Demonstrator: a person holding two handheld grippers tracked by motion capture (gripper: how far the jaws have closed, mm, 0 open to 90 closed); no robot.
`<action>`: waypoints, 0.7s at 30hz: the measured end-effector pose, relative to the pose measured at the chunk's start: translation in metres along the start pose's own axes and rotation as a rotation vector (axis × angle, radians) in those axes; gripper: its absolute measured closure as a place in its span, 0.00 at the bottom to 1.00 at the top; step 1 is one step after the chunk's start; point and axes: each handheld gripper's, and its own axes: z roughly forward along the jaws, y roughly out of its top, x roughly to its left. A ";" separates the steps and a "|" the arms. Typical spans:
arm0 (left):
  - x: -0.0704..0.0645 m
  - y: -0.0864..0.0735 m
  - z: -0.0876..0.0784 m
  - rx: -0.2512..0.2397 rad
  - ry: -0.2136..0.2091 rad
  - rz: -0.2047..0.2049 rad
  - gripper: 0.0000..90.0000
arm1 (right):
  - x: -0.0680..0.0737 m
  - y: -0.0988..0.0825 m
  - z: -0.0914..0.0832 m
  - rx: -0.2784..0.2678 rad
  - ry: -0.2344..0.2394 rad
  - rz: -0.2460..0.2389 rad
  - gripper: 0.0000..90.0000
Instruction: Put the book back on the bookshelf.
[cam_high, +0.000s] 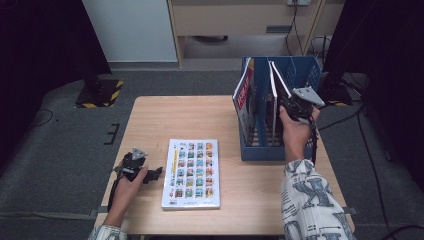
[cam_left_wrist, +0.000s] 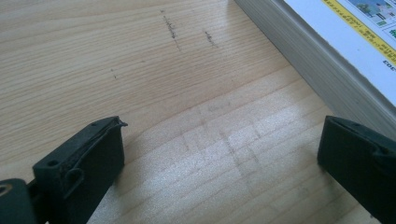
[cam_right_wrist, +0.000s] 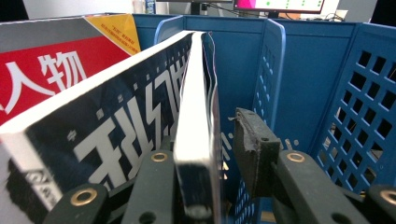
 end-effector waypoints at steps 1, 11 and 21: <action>0.000 0.000 0.000 0.000 0.000 0.000 0.00 | 0.000 -0.001 -0.001 0.002 0.002 0.000 0.77; 0.000 0.000 0.000 0.000 0.000 0.000 0.00 | -0.004 -0.005 -0.009 0.016 0.038 -0.002 0.78; 0.000 0.000 0.000 0.000 0.000 0.000 0.00 | -0.006 -0.015 -0.017 0.027 0.041 0.022 0.73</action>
